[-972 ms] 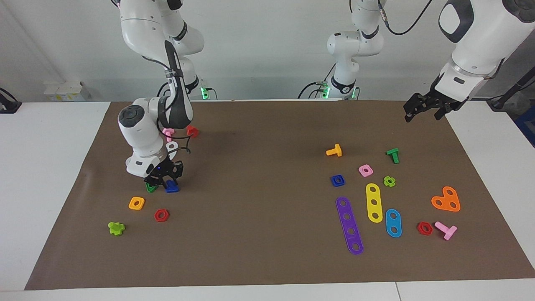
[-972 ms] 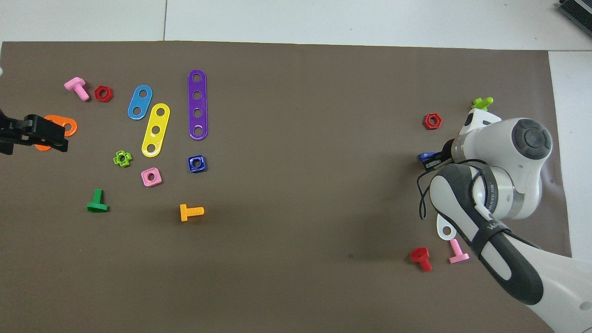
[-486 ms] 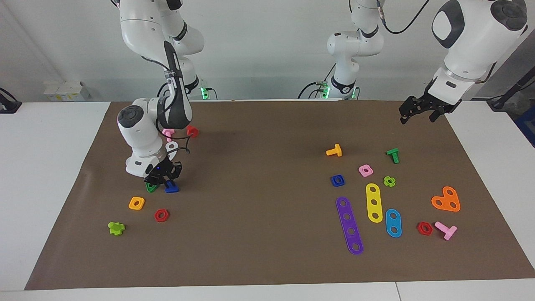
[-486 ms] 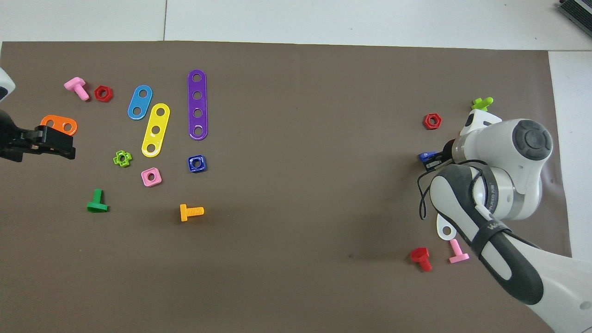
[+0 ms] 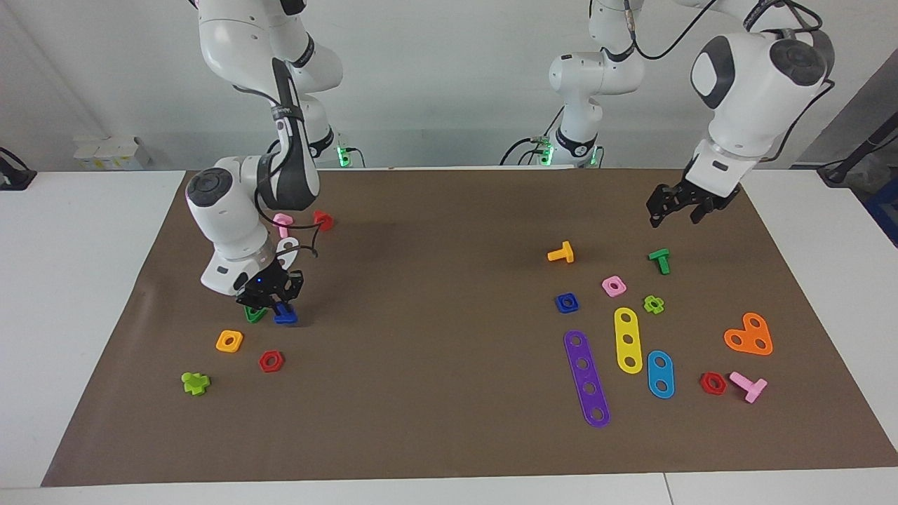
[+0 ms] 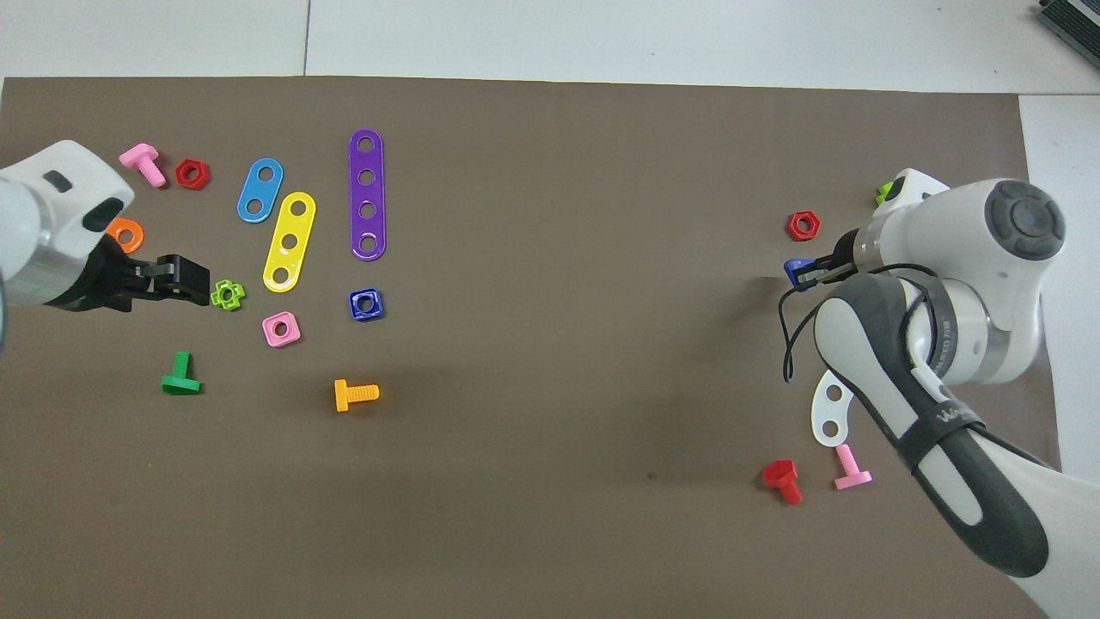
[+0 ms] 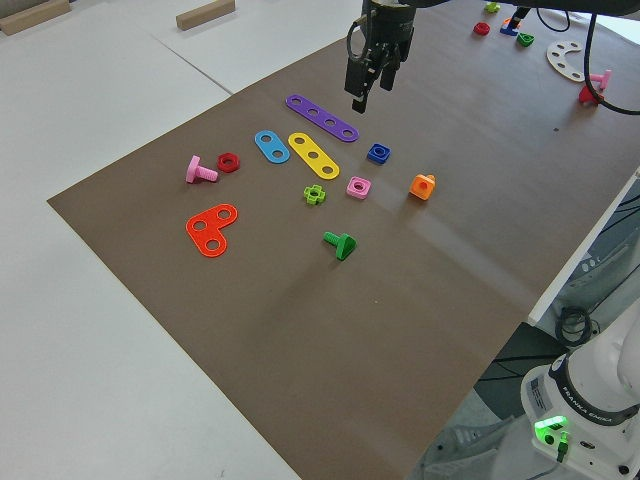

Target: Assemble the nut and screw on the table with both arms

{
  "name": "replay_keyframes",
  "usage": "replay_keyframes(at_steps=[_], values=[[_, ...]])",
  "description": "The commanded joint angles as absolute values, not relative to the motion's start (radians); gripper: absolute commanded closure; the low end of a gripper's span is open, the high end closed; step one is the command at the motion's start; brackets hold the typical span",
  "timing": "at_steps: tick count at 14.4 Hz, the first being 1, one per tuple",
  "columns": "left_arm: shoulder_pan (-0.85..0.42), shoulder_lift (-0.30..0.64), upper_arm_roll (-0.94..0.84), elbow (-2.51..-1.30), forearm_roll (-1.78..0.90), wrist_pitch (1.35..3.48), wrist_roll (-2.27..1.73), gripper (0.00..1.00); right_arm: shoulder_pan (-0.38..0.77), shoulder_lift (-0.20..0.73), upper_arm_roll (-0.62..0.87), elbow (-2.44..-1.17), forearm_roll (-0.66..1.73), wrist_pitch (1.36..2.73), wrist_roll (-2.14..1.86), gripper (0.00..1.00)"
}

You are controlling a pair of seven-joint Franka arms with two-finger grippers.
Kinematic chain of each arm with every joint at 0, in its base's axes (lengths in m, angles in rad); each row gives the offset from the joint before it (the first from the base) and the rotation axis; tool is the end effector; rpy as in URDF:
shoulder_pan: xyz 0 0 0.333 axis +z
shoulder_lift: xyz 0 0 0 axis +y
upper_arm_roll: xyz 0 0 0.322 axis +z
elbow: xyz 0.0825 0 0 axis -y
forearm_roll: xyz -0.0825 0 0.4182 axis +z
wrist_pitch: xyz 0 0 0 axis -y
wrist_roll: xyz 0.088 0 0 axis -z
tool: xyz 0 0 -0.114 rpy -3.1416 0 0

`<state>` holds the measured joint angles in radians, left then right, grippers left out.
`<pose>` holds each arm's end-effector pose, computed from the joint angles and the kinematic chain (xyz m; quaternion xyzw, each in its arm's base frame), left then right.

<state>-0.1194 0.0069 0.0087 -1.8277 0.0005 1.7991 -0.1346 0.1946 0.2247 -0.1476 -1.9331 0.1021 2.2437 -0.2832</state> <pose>0.5902 -0.0656 0.5080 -0.9998 -0.0119 0.0176 0.0024 0.6425 0.0370 0.3611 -0.9893 -0.1370 -0.0471 0.0196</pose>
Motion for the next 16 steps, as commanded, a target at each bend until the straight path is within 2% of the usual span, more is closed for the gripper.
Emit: replay_keyframes(at_steps=[1,2,4,6,9,11,13,16], values=[[-0.181,0.081,0.017,-1.847,-0.015,1.902,-0.198,0.13,0.247,0.236,-0.144,-1.740,0.104,2.061,-0.142,1.00],[-0.183,0.101,0.017,-1.861,-0.034,1.951,-0.202,0.13,0.276,0.257,-0.144,-1.685,0.104,2.028,-0.077,1.00],[-0.208,0.123,0.018,-1.919,-0.064,2.072,-0.209,0.12,0.358,0.281,-0.144,-1.652,0.106,2.052,0.077,1.00],[-0.242,0.179,0.018,-1.945,-0.064,2.182,-0.253,0.01,0.457,0.314,-0.144,-1.644,0.112,2.112,0.242,1.00],[-0.276,0.279,0.018,-1.945,-0.064,2.290,-0.291,0.00,0.613,0.406,-0.144,-1.606,0.115,2.228,0.493,1.00],[-0.298,0.319,0.018,-1.954,-0.064,2.353,-0.336,0.00,0.655,0.480,-0.144,-1.566,0.104,2.275,0.589,1.00],[-0.298,0.319,0.018,-1.974,-0.064,2.358,-0.336,0.00,0.721,0.590,-0.144,-1.461,0.103,2.281,0.656,1.00],[-0.305,0.319,0.018,-1.997,-0.064,2.361,-0.336,0.01,0.741,0.620,-0.144,-1.451,0.092,2.359,0.686,1.00]])
